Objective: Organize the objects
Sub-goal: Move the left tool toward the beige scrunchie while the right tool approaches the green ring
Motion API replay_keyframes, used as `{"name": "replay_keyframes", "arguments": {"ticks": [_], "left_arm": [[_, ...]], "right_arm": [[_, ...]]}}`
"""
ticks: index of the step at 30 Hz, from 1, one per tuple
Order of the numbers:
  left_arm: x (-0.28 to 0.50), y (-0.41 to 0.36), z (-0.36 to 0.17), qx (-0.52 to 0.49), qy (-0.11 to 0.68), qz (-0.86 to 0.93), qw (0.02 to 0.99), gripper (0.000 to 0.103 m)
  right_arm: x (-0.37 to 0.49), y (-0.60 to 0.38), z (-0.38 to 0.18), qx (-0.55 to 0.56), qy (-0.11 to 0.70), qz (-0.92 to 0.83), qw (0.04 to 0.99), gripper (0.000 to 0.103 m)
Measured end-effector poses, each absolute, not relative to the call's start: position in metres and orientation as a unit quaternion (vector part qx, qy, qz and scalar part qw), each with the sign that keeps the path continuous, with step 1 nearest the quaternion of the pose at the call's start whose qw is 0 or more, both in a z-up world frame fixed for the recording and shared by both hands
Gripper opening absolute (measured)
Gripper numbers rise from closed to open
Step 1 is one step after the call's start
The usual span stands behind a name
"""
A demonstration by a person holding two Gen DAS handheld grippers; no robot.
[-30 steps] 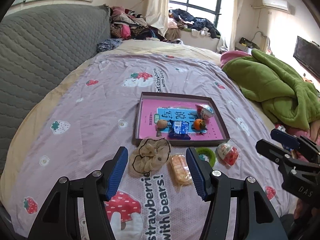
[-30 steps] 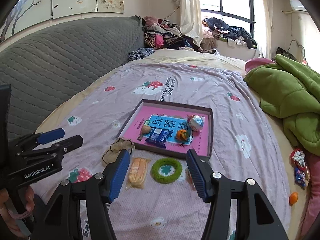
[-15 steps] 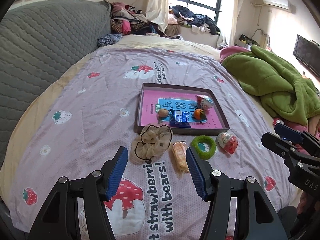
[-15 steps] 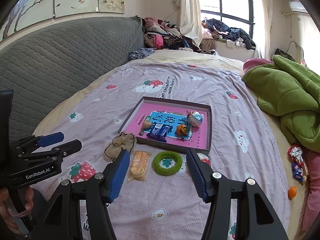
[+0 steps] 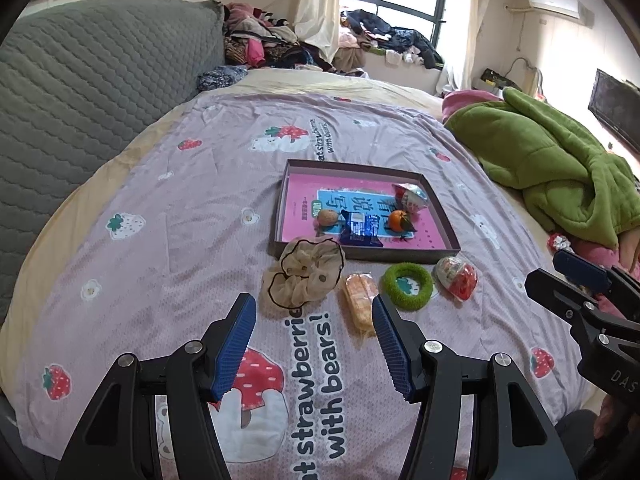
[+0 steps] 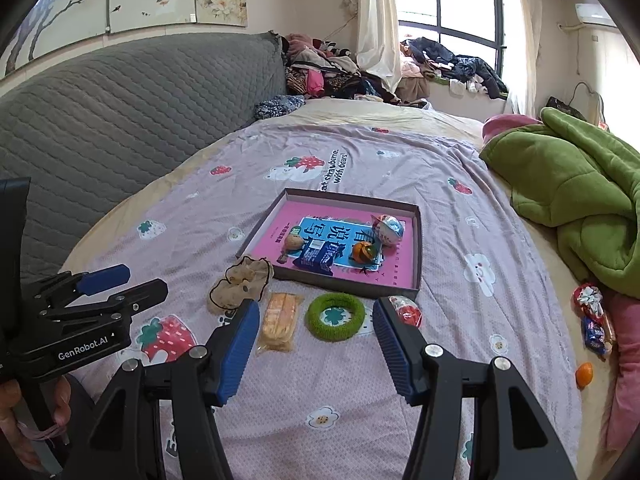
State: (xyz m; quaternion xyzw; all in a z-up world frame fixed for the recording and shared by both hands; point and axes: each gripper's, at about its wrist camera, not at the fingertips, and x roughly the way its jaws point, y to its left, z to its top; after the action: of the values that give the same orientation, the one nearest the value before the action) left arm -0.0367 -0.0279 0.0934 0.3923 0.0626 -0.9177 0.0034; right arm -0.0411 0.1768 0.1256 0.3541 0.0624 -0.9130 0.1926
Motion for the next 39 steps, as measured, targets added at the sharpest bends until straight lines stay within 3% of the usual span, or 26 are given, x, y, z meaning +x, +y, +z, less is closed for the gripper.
{"name": "replay_keyframes", "arguments": {"ticks": [39], "left_arm": [[-0.033,-0.022,0.035,0.448,0.031,-0.893,-0.017,0.062]], "right_arm": [[-0.032,0.176,0.052,0.392,0.135,-0.887,0.205,0.059]]}}
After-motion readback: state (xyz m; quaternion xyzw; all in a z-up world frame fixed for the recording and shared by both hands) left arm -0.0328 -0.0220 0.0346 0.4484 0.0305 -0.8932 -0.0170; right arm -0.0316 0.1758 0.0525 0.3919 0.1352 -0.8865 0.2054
